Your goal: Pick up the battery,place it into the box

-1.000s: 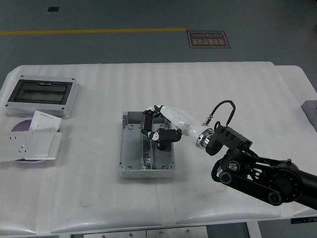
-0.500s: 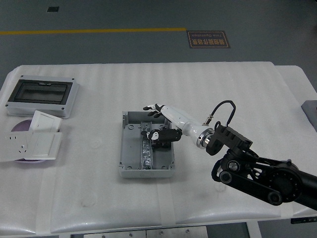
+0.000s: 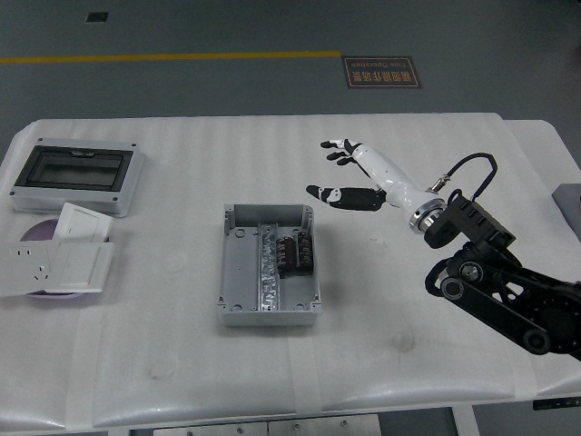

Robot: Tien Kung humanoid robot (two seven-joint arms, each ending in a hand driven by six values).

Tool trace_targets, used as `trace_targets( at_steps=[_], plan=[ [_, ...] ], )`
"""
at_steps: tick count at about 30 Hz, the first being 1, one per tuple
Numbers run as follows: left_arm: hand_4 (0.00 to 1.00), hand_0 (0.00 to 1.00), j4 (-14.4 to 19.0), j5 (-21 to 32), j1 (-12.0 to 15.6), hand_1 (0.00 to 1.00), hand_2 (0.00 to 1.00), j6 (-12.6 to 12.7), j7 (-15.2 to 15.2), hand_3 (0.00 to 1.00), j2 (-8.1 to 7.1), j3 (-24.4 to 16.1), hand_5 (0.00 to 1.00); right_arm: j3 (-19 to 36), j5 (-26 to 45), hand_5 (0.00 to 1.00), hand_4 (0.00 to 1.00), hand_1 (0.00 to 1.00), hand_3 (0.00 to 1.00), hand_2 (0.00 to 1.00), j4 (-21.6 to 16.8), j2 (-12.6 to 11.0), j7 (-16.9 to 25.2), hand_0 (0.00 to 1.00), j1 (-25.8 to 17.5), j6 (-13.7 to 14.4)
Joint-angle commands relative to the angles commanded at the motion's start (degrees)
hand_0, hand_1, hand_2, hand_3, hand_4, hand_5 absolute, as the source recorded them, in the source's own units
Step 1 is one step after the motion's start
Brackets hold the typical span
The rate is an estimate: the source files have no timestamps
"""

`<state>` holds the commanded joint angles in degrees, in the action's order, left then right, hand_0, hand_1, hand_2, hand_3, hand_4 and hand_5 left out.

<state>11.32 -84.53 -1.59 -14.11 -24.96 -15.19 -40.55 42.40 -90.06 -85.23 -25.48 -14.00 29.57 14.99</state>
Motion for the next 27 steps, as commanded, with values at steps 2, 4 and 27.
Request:
trace_targets(
  at_steps=[2,4,27],
  plan=[
    [0.616,0.653,0.0,-0.1,-0.3,0.666,0.595,0.0,0.0,0.618,-0.09,0.1,0.002,2.5,-0.5,0.534,0.880,0.792,0.886,0.805,-0.2,-0.2,0.2,0.859,-1.3,0.2],
    [0.617,0.653,0.0,-0.1,-0.7,0.667,0.595,0.0,0.1,0.617,-0.24,0.2,0.002,5.2,-0.9,0.544,0.890,0.791,0.884,0.805,-0.4,-0.4,0.4,0.854,-2.8,0.5],
    [0.619,0.653,0.1,-0.3,-2.6,0.667,0.596,-0.3,0.0,0.618,-1.12,0.5,0.002,21.9,1.0,0.552,0.899,0.780,0.869,0.795,-1.0,0.5,3.4,0.828,-15.2,2.4]
  ],
)
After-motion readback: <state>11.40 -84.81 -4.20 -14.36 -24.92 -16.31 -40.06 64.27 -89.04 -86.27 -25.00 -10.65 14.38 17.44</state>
